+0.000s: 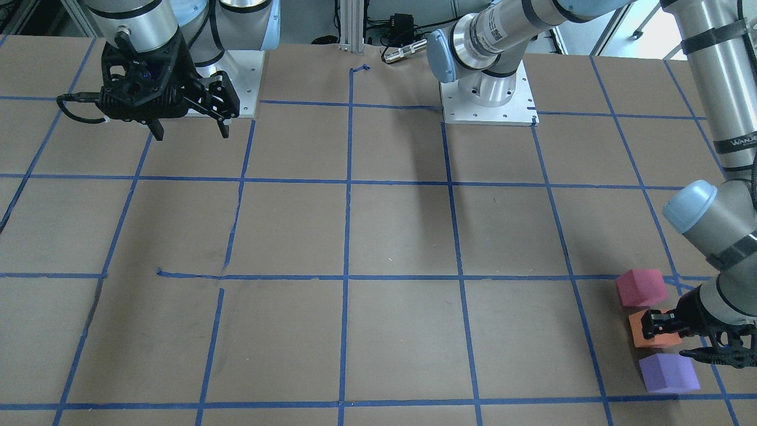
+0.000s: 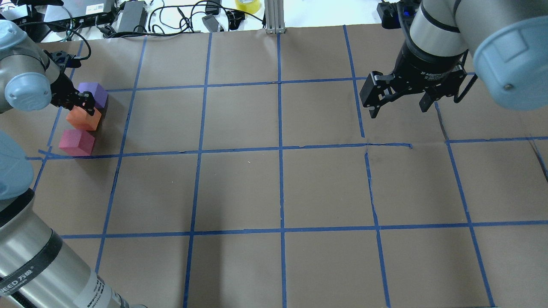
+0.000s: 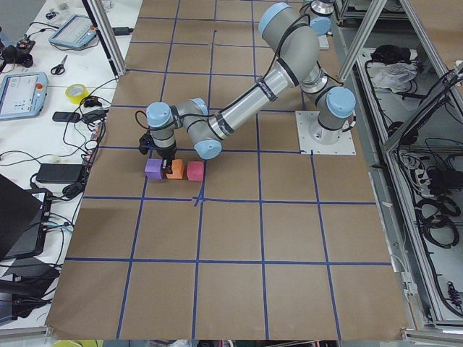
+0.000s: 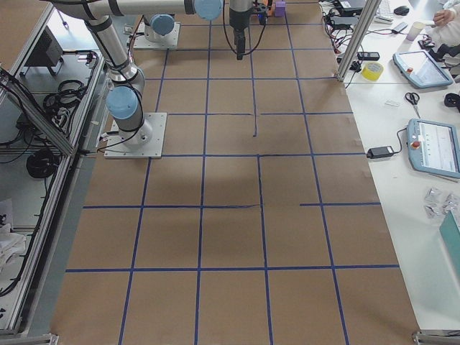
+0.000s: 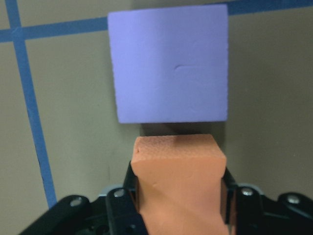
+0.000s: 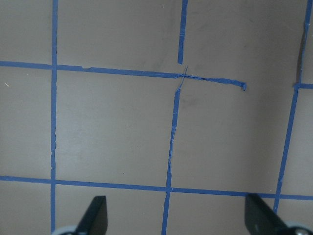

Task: Arrange blocks in a line
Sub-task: 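Lower the orange cube into the gap and release it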

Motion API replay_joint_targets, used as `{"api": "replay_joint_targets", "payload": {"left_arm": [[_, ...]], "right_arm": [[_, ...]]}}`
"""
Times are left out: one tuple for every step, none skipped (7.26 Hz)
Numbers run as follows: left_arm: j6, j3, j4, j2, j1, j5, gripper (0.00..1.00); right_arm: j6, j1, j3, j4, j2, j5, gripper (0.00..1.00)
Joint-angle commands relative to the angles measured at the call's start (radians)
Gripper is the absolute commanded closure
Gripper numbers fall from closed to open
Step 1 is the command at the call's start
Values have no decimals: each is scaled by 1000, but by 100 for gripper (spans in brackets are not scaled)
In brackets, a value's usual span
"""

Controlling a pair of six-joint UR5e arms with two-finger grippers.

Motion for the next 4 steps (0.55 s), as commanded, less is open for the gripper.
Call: {"api": "replay_joint_targets", "payload": {"left_arm": [[10, 0, 6, -3, 0, -2, 100], [13, 3, 6, -5, 2, 7, 100], [10, 0, 6, -5, 2, 7, 100], [10, -3, 4, -6, 2, 1, 100]], "right_arm": [[0, -1, 0, 0, -1, 0, 0], [-8, -3, -2, -6, 2, 0, 0], [-14, -10, -3, -8, 4, 1, 0], [-20, -38, -3, -6, 2, 1, 0]]}}
